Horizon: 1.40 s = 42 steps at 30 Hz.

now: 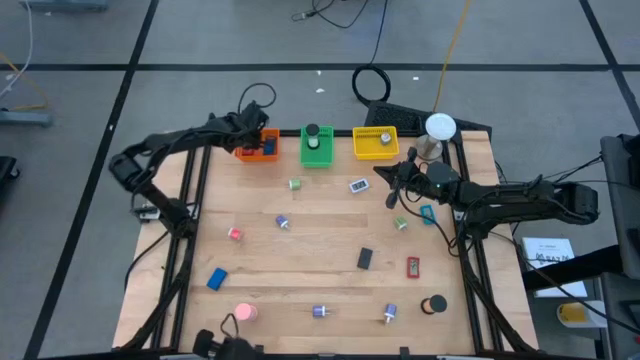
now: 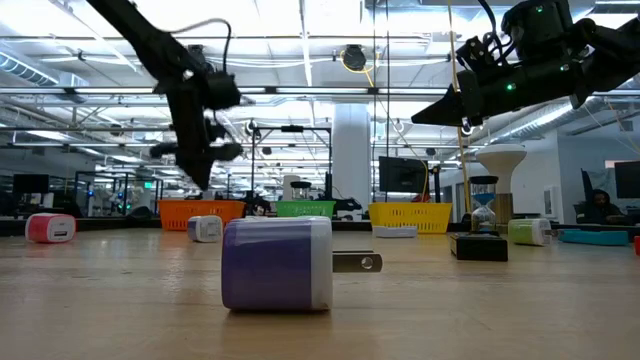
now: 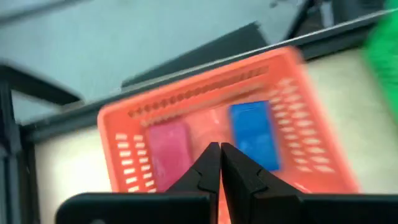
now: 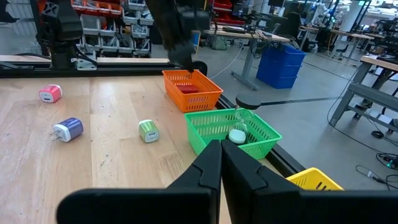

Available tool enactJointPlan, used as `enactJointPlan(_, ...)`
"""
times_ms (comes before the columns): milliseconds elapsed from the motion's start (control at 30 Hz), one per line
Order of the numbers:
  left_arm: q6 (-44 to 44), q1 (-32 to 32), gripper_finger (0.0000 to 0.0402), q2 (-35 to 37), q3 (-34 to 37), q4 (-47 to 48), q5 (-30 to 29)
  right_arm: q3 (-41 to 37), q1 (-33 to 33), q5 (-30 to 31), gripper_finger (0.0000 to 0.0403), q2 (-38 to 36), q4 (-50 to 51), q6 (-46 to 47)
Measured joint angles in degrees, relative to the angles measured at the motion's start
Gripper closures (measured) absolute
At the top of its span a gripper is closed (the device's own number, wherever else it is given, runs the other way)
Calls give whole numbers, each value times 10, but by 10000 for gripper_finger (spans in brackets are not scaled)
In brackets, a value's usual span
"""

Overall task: Pick & Place Office items
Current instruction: Put the top purple charger adapter into the yellow bin

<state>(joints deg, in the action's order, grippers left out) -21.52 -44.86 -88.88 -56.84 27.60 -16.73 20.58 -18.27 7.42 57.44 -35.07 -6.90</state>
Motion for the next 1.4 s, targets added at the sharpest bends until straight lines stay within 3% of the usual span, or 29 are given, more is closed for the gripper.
enactJointPlan(167, 66, 70, 387, 54, 0, 0, 0, 0, 0, 0, 399, 0, 0, 0)
enactJointPlan(367, 166, 176, 387, 69, 0, -37, 11, 0, 0, 0, 399, 0, -3, 0)
enactJointPlan(567, 211, 263, 387, 69, 4, -77, 81, 0, 0, 0, 399, 0, -2, 0)
enactJointPlan(667, 243, 297, 387, 69, 9, -75, 144, 0, 0, 0, 399, 0, -2, 0)
enactJointPlan(767, 254, 325, 387, 66, 11, -35, 203, 0, 0, 0, 399, 0, -2, 0)
enactJointPlan(867, 229, 354, 380, 62, 12, 26, 195, 0, 0, 0, 399, 0, -2, 2)
enactJointPlan(1067, 190, 402, 316, 62, 12, 105, 146, 0, 0, 0, 399, 0, -2, 2)
enactJointPlan(1400, 255, 415, 152, 16, 19, 123, 178, 0, 0, 0, 399, 0, -3, 2)
